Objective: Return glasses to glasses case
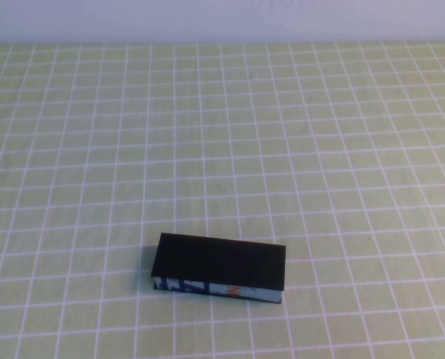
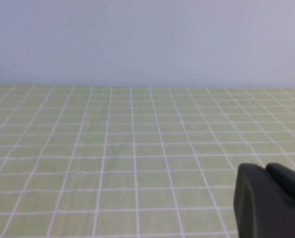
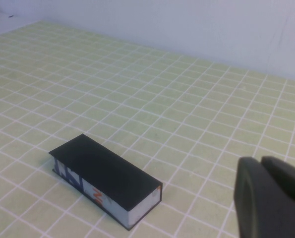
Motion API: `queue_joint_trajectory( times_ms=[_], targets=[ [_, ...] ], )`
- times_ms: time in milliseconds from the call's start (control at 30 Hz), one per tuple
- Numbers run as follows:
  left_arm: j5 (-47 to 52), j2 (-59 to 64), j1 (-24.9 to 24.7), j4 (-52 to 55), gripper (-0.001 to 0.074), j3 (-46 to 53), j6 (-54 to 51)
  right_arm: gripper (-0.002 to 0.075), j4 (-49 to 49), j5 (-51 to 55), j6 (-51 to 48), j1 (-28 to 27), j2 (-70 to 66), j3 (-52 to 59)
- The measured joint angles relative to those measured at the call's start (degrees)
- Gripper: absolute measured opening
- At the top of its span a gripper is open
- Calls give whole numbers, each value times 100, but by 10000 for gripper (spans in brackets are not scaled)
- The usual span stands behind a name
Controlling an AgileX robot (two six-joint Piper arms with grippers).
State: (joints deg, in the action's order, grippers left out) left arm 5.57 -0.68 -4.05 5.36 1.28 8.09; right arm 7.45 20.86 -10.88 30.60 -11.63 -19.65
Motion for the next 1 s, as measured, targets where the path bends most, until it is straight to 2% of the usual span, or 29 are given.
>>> queue_joint_trajectory(
  times_ms=[300, 533, 700, 1000],
  targets=[
    [461, 0, 3, -875, -4, 0, -1533, -18, 0, 0, 0, 0, 0, 0],
    [1442, 0, 64, -887, -4, 0, -1253, -18, 0, 0, 0, 0, 0, 0],
    [1488, 0, 64, -995, -4, 0, -809, -18, 0, 0, 0, 0, 0, 0],
    [1491, 0, 64, -1027, -4, 0, -740, -18, 0, 0, 0, 0, 0, 0]
  ],
)
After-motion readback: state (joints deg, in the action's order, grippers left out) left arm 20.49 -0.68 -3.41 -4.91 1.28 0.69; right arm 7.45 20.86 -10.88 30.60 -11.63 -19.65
